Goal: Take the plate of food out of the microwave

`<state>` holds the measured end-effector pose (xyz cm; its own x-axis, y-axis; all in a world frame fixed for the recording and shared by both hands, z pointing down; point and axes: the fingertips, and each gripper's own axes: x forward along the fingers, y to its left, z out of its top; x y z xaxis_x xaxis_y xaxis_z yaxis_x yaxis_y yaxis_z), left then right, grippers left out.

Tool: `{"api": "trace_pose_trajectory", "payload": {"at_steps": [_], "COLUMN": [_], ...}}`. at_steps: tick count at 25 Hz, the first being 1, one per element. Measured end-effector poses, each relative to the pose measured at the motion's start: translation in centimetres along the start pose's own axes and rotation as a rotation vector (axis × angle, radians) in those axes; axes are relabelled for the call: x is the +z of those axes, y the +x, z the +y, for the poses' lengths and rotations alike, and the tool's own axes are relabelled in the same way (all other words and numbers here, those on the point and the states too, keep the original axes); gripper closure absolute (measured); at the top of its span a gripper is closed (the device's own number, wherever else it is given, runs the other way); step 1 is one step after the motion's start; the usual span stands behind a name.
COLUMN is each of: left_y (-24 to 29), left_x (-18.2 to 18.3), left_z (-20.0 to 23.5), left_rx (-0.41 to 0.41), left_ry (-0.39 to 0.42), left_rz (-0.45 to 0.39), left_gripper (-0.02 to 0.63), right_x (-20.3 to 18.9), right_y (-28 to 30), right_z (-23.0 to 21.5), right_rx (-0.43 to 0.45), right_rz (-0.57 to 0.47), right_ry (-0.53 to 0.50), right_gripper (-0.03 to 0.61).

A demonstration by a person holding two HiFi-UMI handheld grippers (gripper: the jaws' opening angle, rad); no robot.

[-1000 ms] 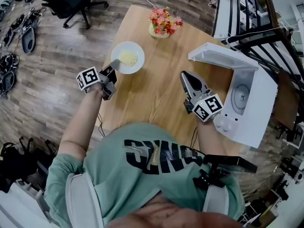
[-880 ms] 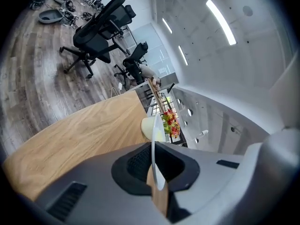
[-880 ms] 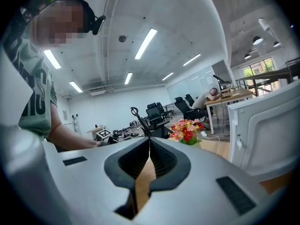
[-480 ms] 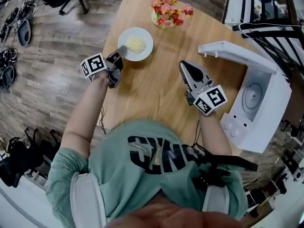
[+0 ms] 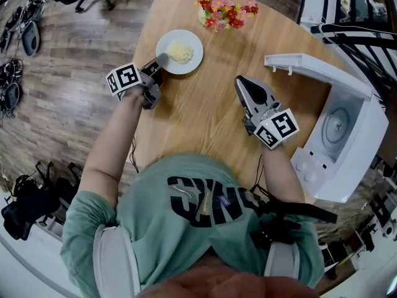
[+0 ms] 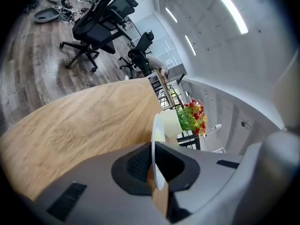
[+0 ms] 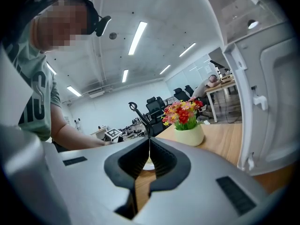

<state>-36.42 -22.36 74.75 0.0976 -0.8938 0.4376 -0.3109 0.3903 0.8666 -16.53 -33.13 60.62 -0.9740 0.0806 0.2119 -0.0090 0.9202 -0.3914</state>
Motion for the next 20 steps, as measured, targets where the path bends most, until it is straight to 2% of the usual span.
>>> {"api": "trace_pose_trajectory", "payload": {"at_steps": [5,8,10,14,17,20], "left_y": [0.4,0.6,0.8,0.9,1.1,1.2], "left_x": [-0.3,-0.4,-0.4,-0.5,-0.8,-1.1], "left_z": [0.6,0.9,1.2,2.0,2.0,2.0], "left_rx": [0.029,0.082,0.159,0.336,0.414,0.46], "left_ry": [0.01,0.053,0.119,0.257,0.368,0.452], "left_rz": [0.014,0.022,0.032,0.064,0.086,0.061], "left_gripper": [0.595,0.595,0.59,0.537,0.519,0.514], "right_x": [-0.4,-0.4,-0.4,-0.2,0.1,0.6], "right_y": [-0.4,-0.7,-0.9,-1.1,-1.3,-1.7], "right_z": [-0.3,-0.3,-0.3,-0.1,0.2,0.3], "right_rx": [-0.003,-0.004,-0.007,-0.01,-0.01,-0.018], "right_rz": [-0.004,-0.007,-0.011,-0.018,-0.022,-0.032], "right_ry": [0.014,0.021,0.028,0.04,0.037,0.04], "right_gripper": [0.572,0.572,0.572,0.572,0.572,0.572]}}
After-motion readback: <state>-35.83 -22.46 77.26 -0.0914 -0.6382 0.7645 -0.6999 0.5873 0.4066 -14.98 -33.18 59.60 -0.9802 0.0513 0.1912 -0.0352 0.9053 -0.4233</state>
